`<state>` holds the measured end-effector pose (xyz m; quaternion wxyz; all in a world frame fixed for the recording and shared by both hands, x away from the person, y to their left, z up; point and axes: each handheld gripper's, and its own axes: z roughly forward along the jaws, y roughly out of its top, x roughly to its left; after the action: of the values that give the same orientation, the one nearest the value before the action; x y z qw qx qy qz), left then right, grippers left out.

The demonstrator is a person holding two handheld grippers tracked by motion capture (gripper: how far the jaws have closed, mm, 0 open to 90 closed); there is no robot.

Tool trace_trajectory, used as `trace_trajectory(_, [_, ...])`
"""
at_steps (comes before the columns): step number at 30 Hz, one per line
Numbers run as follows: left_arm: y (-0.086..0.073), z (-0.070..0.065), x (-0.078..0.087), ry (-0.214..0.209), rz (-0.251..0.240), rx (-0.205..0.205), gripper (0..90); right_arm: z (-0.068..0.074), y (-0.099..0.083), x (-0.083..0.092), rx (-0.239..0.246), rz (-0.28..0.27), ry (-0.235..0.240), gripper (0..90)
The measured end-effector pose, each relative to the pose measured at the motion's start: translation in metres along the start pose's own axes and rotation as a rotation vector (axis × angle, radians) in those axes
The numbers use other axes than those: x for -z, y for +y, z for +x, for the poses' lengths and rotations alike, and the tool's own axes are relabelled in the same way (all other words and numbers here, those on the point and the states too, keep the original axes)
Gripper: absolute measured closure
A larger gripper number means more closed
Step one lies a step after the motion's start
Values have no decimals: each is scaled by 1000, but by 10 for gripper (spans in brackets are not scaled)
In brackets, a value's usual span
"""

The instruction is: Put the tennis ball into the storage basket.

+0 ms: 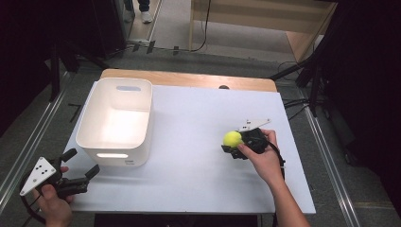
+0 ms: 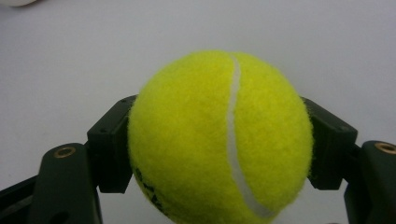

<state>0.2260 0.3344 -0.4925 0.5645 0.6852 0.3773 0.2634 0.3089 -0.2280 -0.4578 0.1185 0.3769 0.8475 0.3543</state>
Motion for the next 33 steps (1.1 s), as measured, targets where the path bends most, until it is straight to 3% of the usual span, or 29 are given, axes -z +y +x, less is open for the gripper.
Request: trace_trajectory(33, [0,0,0,0,6,0,0,9,33,-5,54,-16,38,234])
